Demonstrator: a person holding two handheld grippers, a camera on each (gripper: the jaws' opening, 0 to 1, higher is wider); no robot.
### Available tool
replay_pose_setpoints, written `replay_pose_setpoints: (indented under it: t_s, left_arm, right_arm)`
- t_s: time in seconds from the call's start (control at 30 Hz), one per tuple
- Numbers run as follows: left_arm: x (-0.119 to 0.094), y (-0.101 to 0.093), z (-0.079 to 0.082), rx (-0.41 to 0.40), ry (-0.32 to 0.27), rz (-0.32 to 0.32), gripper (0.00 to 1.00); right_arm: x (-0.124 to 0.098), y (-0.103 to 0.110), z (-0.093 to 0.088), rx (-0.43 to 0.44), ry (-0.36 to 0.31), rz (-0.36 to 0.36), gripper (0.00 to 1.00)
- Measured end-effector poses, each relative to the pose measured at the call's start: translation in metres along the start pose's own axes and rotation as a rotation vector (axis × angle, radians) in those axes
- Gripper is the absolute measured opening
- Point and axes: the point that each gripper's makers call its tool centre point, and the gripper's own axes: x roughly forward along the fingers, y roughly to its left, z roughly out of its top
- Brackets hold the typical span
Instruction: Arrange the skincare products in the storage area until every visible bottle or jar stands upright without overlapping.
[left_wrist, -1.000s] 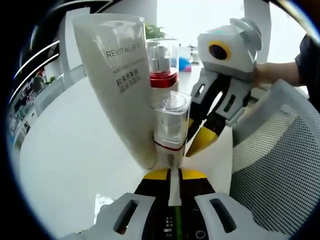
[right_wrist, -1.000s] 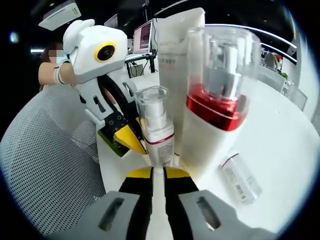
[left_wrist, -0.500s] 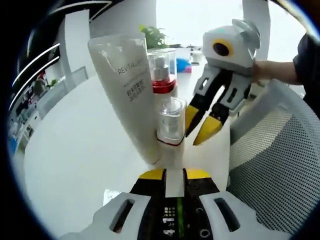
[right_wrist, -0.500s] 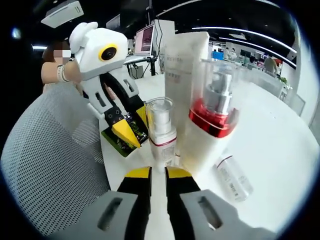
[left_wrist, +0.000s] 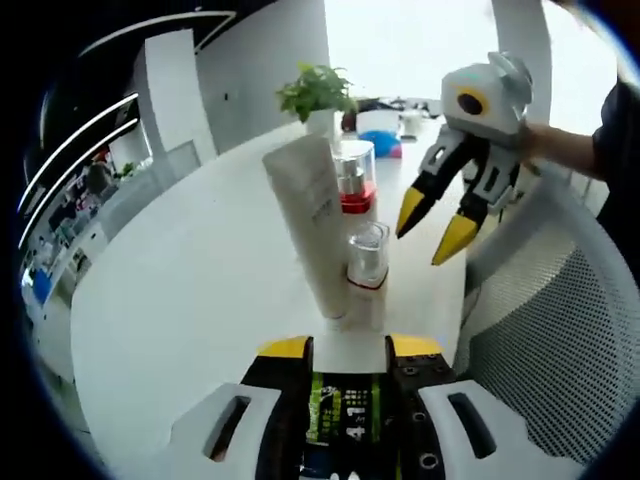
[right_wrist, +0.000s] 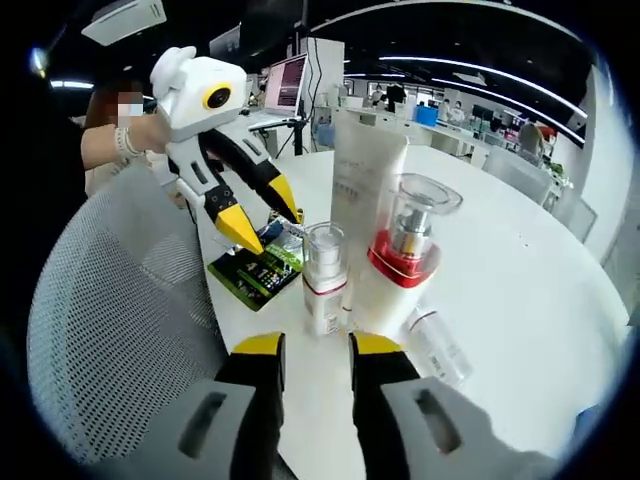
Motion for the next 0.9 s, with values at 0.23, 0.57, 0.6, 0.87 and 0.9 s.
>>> replay_pose_setpoints:
  t_s: [0.23, 0.57, 0.6, 0.87, 0.9]
  left_arm:
    - [-0.023, 0.006, -0.001, -0.007, 0.009, 0.043, 0.41]
    - [-0.054, 0.014, -0.007, -0.033, 0.02, 0.099, 0.56]
    - [-0.056, 0.014, -0.009, -0.034, 0.027, 0.101, 0.58]
    - [-0.071, 0.018, -0.024, -0.089, 0.05, 0.126, 0.68]
    - [-0.073, 0.018, -0.024, -0.099, 0.047, 0.125, 0.69]
  right_arm:
    - [-0.014, -0.001, 0.002, -0.004, 0.024, -0.027, 0.42]
    - [-0.031, -0.003, 0.012, 0.009, 0.056, -0.077, 0.64]
    - [-0.032, -0.003, 0.013, 0.008, 0.059, -0.078, 0.66]
    - [-0.039, -0.007, 0.025, 0.013, 0.044, -0.097, 0.88]
    - [-0.04, -0.006, 0.027, 0.007, 0.047, -0.09, 0.9]
